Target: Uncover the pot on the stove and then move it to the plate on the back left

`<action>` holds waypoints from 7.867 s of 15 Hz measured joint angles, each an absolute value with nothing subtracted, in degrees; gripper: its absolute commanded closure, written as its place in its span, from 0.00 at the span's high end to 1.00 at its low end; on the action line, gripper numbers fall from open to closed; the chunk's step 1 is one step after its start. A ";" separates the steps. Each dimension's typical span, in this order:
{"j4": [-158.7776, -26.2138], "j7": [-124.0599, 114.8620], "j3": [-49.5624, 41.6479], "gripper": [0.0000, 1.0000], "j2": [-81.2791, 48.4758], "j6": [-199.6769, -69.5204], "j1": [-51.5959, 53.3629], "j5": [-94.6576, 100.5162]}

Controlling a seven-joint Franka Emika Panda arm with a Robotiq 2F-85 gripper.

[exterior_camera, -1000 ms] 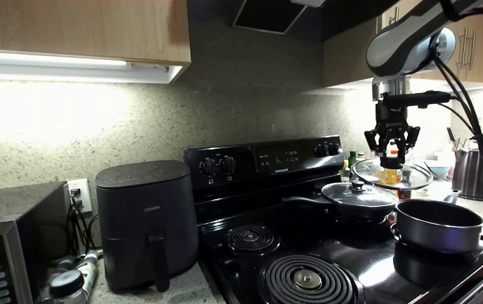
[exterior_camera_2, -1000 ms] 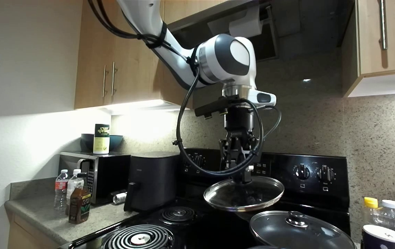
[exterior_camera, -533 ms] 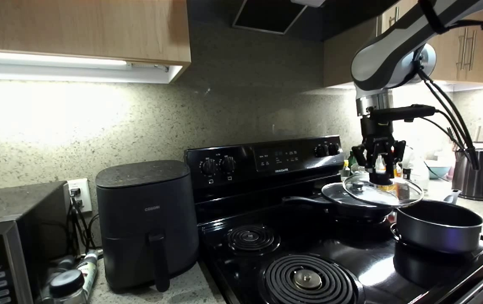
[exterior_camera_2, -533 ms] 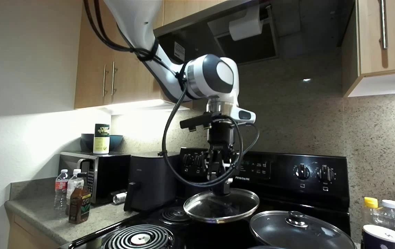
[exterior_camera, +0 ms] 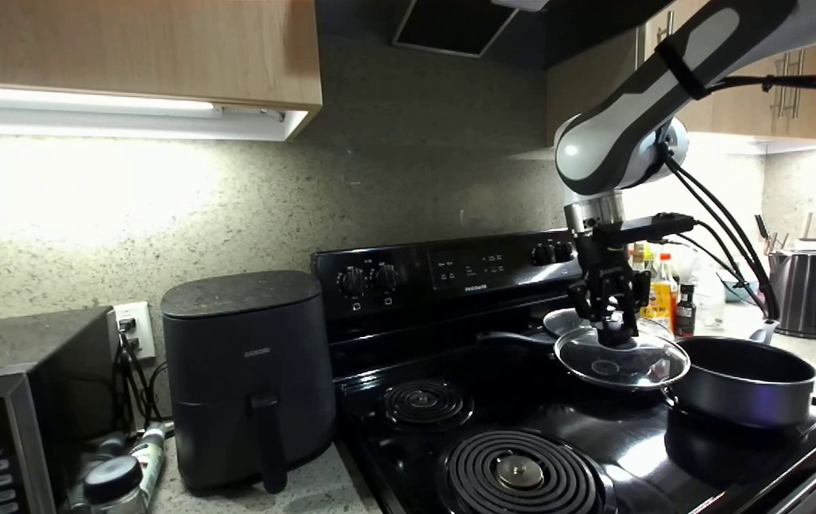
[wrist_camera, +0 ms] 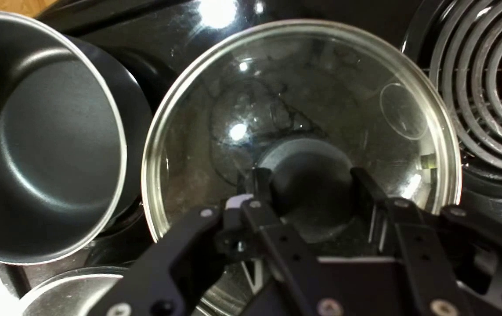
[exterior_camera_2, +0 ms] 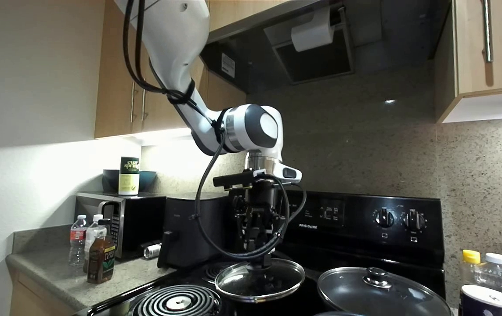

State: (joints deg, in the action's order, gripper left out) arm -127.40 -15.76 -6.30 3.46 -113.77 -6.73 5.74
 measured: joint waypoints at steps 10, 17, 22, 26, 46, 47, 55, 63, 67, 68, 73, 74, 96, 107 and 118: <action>-127.45 -14.01 -6.35 0.23 -3.82 -116.92 -6.69 3.31; -124.36 -10.29 -6.93 0.23 -12.28 -120.26 -6.75 1.69; -122.94 -9.50 -7.38 0.87 -13.38 -120.25 -6.83 1.62; -122.42 -9.38 -7.60 1.00 -13.44 -120.23 -6.95 1.62; -133.30 -11.91 -12.95 1.00 7.04 -109.80 -10.71 14.43; -133.31 -11.91 -12.94 1.00 7.04 -109.80 -10.71 14.43; -131.88 -14.98 -17.35 1.00 4.08 -112.01 -15.66 8.14; -128.75 -19.44 -24.40 1.00 0.46 -113.57 -23.18 1.92; -128.41 -20.88 -24.42 1.00 0.28 -113.57 -23.06 1.55; -128.41 -20.89 -24.42 1.00 0.26 -113.57 -23.06 1.54; -128.39 -20.89 -24.47 1.00 0.11 -113.56 -23.10 1.54; -128.39 -20.89 -24.60 1.00 -0.22 -113.55 -23.17 1.54; -118.74 -16.41 -26.49 0.03 -13.61 -106.59 -27.25 -11.87; -119.43 -16.43 -27.11 0.02 -5.08 -106.94 -27.09 -9.77; -122.65 -16.58 -24.50 0.02 9.41 -109.26 -25.39 -2.65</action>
State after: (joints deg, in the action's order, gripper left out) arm -122.65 -16.58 -24.50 9.41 -109.26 -25.39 -2.65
